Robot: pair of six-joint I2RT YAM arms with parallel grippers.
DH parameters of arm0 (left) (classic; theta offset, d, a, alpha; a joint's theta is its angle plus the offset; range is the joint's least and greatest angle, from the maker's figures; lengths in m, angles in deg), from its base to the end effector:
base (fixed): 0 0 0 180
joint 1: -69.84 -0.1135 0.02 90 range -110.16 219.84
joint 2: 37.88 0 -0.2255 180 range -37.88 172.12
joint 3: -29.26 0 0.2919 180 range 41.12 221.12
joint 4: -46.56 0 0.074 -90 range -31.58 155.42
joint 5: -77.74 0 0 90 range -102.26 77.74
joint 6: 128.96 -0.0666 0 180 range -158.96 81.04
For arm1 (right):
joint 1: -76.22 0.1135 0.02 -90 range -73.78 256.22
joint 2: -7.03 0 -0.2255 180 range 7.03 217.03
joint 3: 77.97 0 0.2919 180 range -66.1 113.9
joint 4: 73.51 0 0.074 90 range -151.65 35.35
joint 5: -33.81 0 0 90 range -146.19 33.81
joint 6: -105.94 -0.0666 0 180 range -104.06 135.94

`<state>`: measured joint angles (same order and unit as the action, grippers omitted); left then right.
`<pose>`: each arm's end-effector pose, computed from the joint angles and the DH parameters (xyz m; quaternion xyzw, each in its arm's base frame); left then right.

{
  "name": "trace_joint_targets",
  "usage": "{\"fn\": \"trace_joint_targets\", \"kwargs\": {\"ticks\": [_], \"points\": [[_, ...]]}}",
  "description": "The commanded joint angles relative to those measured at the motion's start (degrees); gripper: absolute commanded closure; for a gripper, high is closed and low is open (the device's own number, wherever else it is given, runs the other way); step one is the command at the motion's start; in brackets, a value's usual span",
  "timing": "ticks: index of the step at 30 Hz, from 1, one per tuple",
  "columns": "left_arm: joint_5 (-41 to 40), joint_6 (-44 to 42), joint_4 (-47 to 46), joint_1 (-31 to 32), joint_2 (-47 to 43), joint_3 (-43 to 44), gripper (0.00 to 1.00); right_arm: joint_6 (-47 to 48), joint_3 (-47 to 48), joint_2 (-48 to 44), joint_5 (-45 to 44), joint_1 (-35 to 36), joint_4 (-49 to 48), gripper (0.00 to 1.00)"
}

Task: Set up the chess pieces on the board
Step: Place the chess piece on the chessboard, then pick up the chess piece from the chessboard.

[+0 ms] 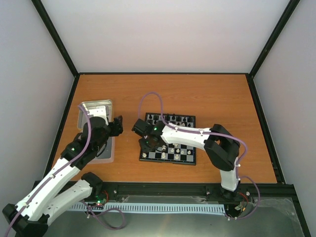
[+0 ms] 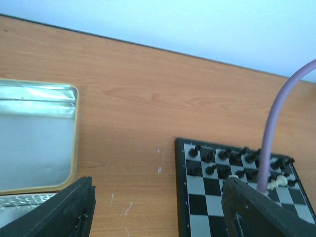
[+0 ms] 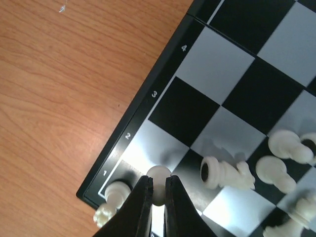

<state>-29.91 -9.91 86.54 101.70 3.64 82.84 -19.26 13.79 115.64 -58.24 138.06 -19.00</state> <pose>0.2299 -0.1191 0.2596 -0.0583 0.8483 -0.1449 0.5059 0.1985 0.3659 0.1094 -0.2245 0.9608 0.1096 0.1205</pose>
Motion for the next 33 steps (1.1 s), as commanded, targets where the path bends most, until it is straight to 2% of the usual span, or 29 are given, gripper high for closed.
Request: {"fn": "trace_joint_targets", "kwargs": {"ticks": [1, 9, 16, 19, 26, 33], "points": [[-6.2, 2.2, 1.5, -0.5, -3.9, 0.3, 0.29, 0.4, 3.2, 3.1, -0.3, 0.4, -0.1, 0.96], [-10.3, 3.8, 3.1, -0.5, -5.6, 0.3, 0.29, 1.3, 5.5, 6.4, 0.4, 0.4, 0.0, 0.93], [-10.2, 3.9, 3.1, -0.5, -5.6, 0.3, 0.28, 0.6, 5.7, 3.6, 0.0, 0.4, 0.7, 0.76], [-10.3, 3.8, 3.0, -0.5, -5.5, 0.2, 0.28, 0.0, 5.8, 1.0, -1.5, 0.3, 0.1, 0.71], [-9.2, 3.4, 2.7, -0.5, -5.3, 0.2, 0.28, -4.2, 1.3, -4.0, -8.5, -2.8, -0.4, 0.70], [-8.4, 3.0, 2.1, -0.5, -4.8, 0.1, 0.28, -5.3, -3.6, -5.8, -8.9, -6.1, 0.3, 0.73]]}}
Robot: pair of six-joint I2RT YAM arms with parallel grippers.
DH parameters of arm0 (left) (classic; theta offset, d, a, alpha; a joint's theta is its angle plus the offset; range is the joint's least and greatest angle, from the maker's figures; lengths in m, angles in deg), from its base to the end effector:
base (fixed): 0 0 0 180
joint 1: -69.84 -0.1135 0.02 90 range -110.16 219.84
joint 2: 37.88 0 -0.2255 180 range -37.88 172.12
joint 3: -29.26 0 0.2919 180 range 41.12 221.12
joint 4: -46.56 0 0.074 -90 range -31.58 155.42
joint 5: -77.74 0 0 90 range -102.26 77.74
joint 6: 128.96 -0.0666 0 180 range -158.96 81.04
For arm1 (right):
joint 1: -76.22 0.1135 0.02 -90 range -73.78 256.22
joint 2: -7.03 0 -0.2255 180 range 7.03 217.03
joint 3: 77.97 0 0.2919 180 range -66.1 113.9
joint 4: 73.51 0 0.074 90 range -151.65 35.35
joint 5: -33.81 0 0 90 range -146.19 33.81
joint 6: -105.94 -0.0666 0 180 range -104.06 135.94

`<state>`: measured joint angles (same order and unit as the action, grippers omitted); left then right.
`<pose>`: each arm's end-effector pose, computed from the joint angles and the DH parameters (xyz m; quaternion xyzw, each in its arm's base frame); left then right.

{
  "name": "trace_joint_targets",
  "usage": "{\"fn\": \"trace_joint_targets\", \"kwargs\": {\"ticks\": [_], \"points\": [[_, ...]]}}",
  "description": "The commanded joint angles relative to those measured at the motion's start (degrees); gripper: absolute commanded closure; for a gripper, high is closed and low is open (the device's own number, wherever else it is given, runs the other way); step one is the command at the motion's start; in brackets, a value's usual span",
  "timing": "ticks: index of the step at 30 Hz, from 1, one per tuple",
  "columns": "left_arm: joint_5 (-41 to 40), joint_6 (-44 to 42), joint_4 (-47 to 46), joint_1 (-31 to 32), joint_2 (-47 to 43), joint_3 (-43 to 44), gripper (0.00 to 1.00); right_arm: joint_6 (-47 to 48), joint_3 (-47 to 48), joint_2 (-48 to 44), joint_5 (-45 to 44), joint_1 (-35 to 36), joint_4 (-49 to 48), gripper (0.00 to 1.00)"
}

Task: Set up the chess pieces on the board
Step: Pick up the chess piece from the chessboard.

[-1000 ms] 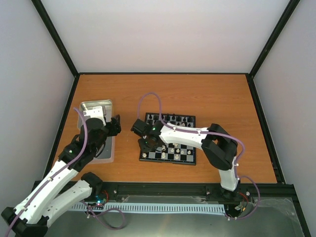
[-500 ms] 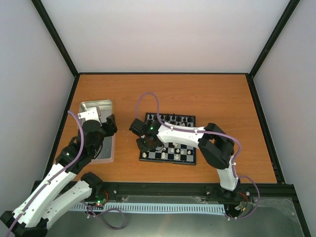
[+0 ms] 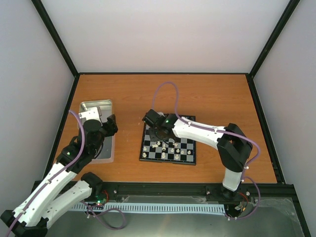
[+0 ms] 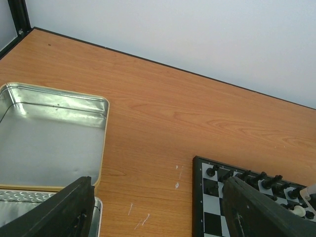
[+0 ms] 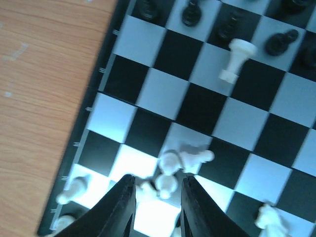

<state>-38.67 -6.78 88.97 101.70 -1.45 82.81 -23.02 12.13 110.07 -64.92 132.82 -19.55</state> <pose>0.2181 -0.1007 0.2762 -0.1245 0.8221 -0.1126 0.5441 0.2343 0.3369 0.1392 -0.1347 0.9677 0.0977 0.1894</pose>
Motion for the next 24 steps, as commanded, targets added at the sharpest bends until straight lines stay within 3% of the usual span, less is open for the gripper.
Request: {"fn": "trace_joint_targets", "kwargs": {"ticks": [1, 5, 24], "points": [[0.5, -0.2, -0.4, -0.5, 0.4, 0.1, 0.28, -1.5, -2.2, -0.1, -1.9, -0.9, 1.0, 0.75], [0.7, -0.3, -0.4, -0.5, 0.7, 0.1, 0.28, -1.4, -2.8, 1.0, -1.5, -1.0, 0.8, 0.78], [0.8, -0.5, -0.5, -0.5, 1.0, 0.1, 0.28, -0.1, -3.7, 4.2, 3.2, -1.1, -0.8, 0.78]]}}
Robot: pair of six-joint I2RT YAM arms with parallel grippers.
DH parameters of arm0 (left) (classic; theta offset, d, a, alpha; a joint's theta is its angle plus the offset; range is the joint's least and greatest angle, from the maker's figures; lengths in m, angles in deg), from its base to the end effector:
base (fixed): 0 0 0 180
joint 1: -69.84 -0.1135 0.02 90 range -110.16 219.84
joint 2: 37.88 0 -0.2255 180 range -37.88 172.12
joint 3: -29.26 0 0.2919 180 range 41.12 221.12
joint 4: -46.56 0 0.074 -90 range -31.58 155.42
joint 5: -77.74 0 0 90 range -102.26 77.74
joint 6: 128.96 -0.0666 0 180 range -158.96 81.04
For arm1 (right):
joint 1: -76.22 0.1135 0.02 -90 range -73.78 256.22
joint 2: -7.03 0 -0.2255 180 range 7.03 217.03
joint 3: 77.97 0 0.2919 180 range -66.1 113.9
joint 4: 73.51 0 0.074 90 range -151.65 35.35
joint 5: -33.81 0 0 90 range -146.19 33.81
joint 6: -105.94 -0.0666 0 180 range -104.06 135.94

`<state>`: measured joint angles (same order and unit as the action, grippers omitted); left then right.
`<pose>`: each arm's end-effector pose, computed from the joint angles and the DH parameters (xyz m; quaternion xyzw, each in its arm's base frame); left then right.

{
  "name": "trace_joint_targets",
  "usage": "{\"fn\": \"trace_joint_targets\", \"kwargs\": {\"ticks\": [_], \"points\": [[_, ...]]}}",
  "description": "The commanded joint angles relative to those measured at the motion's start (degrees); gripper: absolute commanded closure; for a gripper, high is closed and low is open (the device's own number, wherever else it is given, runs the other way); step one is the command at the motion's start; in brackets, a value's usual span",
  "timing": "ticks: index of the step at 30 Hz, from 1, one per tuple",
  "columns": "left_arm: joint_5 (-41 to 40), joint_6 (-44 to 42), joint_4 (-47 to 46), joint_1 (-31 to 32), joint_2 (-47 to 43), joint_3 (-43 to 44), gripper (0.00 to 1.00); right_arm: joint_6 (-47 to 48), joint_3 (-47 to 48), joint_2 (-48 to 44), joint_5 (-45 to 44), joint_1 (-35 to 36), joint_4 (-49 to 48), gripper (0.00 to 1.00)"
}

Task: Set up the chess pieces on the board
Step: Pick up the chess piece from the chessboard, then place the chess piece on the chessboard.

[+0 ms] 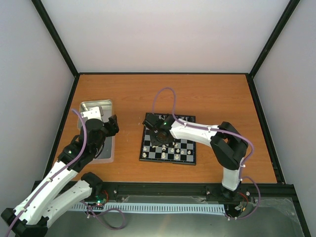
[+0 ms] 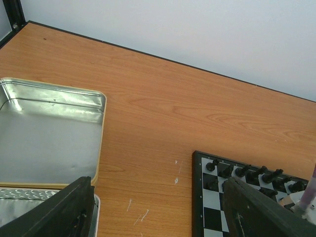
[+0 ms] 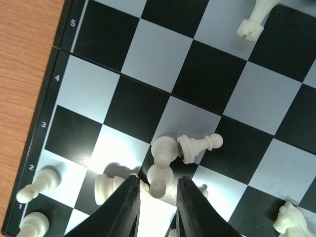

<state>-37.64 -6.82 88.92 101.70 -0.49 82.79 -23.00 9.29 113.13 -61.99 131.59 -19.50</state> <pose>0.2203 -0.1033 0.2723 -0.1181 0.8280 -0.1149 0.5359 0.2329 0.3254 0.1019 -0.1336 0.9785 0.0752 0.1379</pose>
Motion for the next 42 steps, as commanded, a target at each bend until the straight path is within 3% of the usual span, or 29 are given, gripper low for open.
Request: {"fn": "trace_joint_targets", "kwargs": {"ticks": [1, 16, 28, 42], "points": [[-0.1, -0.4, -0.5, -0.5, 0.1, 0.2, 0.28, -0.1, -0.9, 1.2, 0.2, 0.2, -1.0, 0.79], [0.0, -0.3, -0.4, -0.5, 0.0, 0.2, 0.28, -0.6, -1.0, 0.8, -1.8, 0.2, -1.3, 0.95], [0.0, -0.3, -0.4, -0.5, -0.1, 0.0, 0.28, -0.4, -2.9, -4.7, 0.0, 1.4, -0.7, 0.96], [-0.1, -0.4, -0.4, -0.5, -0.1, 0.0, 0.28, 0.4, 0.3, 1.0, 2.9, 6.3, -1.3, 0.95]]}}
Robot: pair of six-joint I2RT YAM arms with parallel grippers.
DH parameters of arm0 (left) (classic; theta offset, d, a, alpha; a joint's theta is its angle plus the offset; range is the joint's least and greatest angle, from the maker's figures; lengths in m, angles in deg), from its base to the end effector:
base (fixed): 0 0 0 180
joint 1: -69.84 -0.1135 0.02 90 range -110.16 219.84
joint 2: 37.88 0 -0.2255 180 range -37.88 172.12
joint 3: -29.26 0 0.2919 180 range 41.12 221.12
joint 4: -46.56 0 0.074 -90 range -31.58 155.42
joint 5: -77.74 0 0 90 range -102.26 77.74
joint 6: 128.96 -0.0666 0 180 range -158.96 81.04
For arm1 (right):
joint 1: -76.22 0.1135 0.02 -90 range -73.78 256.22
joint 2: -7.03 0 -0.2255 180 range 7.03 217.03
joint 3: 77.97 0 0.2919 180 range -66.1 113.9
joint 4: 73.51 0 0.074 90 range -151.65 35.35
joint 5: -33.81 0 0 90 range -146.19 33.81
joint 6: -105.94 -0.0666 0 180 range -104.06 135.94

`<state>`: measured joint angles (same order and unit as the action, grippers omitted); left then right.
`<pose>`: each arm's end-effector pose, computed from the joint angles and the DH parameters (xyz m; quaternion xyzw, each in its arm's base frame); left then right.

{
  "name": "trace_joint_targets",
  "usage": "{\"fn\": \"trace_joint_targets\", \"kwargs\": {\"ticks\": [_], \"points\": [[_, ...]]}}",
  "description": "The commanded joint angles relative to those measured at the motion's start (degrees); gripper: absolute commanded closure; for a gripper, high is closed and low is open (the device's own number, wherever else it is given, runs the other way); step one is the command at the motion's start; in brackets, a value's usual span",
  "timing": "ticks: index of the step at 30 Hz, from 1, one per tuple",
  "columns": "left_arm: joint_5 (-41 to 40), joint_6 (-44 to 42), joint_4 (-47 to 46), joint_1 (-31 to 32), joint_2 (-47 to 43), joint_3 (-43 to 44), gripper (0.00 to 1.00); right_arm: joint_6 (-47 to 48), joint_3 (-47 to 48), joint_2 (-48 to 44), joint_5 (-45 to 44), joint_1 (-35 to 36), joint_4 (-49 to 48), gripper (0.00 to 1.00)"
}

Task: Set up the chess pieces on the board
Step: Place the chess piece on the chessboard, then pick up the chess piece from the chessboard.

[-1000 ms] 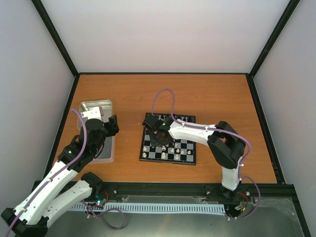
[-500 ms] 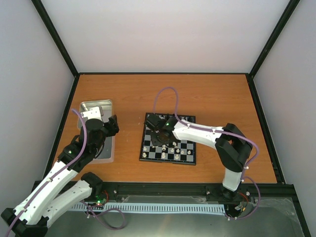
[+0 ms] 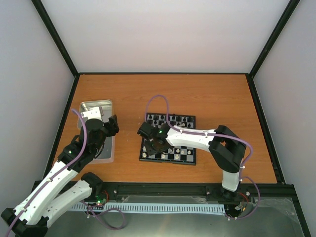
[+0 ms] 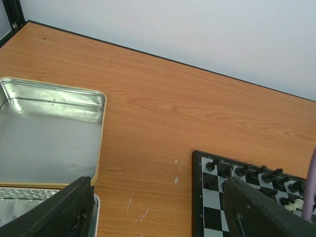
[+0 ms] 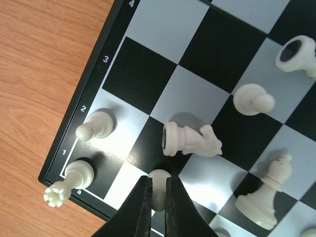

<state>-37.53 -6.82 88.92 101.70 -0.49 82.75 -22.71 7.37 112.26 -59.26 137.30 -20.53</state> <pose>0.2203 -0.1034 0.2720 -0.1175 0.8284 -0.1155 0.5354 0.1942 0.3441 0.0975 -0.1883 0.9704 0.0967 0.1162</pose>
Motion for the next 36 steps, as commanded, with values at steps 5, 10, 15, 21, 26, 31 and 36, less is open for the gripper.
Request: {"fn": "trace_joint_targets", "kwargs": {"ticks": [5, 10, 15, 21, 26, 31, 36], "points": [[-0.1, -0.4, -0.5, -0.5, 0.0, 0.1, 0.28, 0.0, 3.0, 3.0, -1.7, 0.5, -0.3, 0.92], [-0.1, -0.5, -0.5, -0.5, 0.2, 0.1, 0.28, 0.1, 3.6, 4.3, -2.1, 0.5, -0.6, 0.91], [-0.1, -0.5, -0.6, -0.5, 0.2, 0.1, 0.28, -0.1, 3.8, 5.2, -3.1, 0.5, -0.5, 0.87], [-0.2, -0.5, -0.4, -0.5, 0.2, 0.1, 0.28, -0.3, 4.2, 2.1, -3.3, 0.5, 0.1, 0.76], [-0.1, -0.5, -0.4, -0.5, 0.2, 0.1, 0.28, -0.7, 4.3, -2.8, -4.8, -0.2, 0.1, 0.69], [-0.1, -0.5, -0.4, -0.5, 0.1, 0.1, 0.28, -3.3, 0.7, -5.8, -7.9, -3.6, -1.2, 0.66], [0.2, -0.6, -0.4, -0.5, 0.1, 0.0, 0.27, -4.1, -2.0, -5.7, -6.8, -7.4, -3.1, 0.66]]}}
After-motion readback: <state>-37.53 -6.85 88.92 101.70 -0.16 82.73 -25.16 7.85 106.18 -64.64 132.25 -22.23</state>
